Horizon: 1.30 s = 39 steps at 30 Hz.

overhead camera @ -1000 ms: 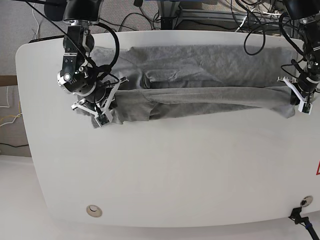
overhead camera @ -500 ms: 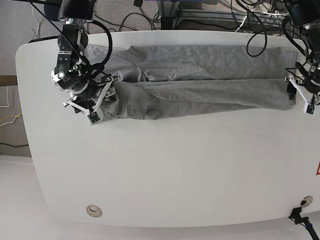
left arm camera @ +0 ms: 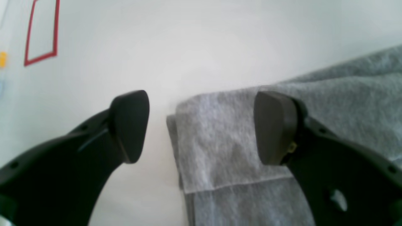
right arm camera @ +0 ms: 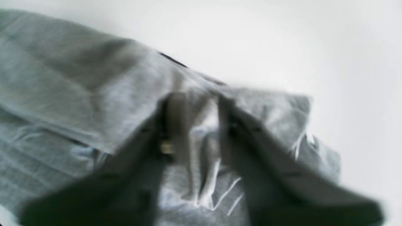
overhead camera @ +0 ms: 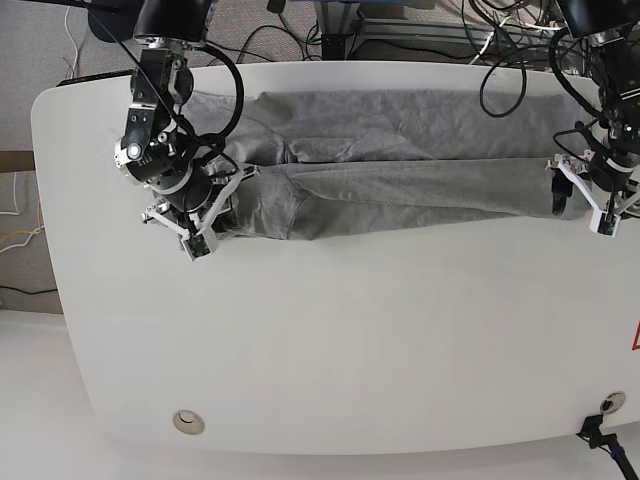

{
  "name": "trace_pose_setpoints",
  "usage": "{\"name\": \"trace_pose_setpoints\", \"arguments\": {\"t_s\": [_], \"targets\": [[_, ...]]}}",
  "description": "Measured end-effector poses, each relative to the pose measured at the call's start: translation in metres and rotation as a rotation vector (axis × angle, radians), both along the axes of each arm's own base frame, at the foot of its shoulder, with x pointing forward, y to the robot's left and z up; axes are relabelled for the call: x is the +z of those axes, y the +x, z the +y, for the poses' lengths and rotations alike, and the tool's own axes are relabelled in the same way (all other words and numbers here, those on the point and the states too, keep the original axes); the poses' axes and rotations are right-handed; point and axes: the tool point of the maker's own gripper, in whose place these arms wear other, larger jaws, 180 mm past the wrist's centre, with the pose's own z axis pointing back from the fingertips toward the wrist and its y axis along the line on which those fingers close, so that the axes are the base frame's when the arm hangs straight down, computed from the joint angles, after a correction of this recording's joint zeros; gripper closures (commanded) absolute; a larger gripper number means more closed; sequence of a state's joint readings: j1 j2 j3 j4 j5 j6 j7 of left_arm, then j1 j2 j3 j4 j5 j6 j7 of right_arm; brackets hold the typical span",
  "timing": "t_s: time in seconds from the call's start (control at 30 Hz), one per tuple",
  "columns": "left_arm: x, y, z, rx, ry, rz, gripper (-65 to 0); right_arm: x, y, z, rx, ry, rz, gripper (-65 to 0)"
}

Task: Fold the T-shirt properly
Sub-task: 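Grasp the folded strip's end with the left gripper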

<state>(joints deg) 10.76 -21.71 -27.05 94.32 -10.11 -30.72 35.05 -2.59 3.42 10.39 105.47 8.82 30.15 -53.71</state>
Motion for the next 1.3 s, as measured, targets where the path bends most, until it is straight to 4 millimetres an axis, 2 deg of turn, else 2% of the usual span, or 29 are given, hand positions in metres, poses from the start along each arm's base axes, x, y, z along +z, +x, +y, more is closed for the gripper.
{"name": "trace_pose_setpoints", "arguments": {"t_s": [0.1,0.17,0.27,0.33,0.6,0.8,0.87,0.97,1.03,1.13,1.3], "targets": [[-0.017,-0.003,-0.011,-0.032,-0.019,0.040,-49.1,-0.025,-0.008,0.000,-0.002,0.011,0.078,0.0],[-0.037,-0.011,-0.017,-0.040,-0.044,0.095,-49.1,-0.038,-0.011,0.006,-0.005,0.055,0.090,0.0],[-0.063,-0.025,-0.013,-0.011,-0.076,0.168,-49.1,-0.057,-0.015,0.004,-0.017,0.081,0.107,0.0],[-0.070,-0.027,-0.008,0.015,-0.099,0.175,-49.1,-0.069,-0.016,0.000,-0.026,0.117,0.109,0.0],[-0.071,0.011,0.010,0.049,-0.086,0.138,-49.1,-0.076,0.022,-0.016,-0.050,0.177,0.066,0.0],[-0.067,0.019,0.013,0.058,-0.080,0.139,-49.2,-0.075,0.033,-0.019,-0.060,0.184,0.055,0.0],[-0.060,0.024,0.012,0.056,-0.072,0.121,-49.4,-0.075,0.034,-0.019,-0.062,0.183,0.054,0.0],[-0.031,0.032,0.016,0.043,-0.084,0.040,-49.5,-0.074,0.035,-0.019,-0.061,0.182,0.053,0.0],[-0.021,0.025,0.029,0.055,-0.102,0.056,-49.5,-0.074,0.035,-0.020,-0.060,0.172,0.056,0.0],[-0.021,0.005,0.054,0.117,-0.090,0.101,-49.5,-0.074,0.035,-0.020,-0.060,0.171,0.056,0.0],[-0.029,-0.002,0.053,0.134,-0.115,0.132,-49.5,-0.074,0.036,-0.020,-0.060,0.171,0.054,0.0]]}}
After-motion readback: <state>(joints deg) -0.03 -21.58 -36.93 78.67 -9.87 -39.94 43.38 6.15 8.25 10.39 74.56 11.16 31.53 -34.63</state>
